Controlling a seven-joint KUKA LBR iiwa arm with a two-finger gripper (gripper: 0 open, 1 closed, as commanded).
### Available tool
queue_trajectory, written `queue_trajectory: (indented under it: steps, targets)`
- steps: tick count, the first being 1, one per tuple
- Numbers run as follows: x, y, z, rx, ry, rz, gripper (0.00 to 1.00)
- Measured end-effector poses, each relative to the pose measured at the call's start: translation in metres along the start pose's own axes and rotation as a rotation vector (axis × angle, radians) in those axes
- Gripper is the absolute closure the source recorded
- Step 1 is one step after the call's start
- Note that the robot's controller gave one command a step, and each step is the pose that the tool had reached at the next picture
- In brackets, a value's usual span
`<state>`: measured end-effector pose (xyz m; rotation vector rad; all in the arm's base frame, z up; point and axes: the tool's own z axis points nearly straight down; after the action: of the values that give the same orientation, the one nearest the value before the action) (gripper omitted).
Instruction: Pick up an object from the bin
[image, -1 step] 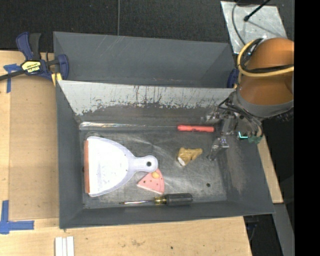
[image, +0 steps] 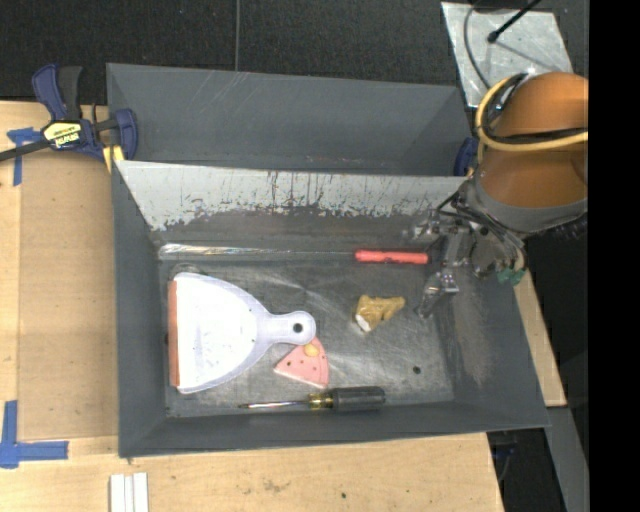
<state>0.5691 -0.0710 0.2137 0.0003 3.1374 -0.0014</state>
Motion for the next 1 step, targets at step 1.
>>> queue_trajectory:
  steps: [1]
  targets:
    - [-0.0075,-0.0057,0.0695,0.001,-0.005,-0.054,0.0]
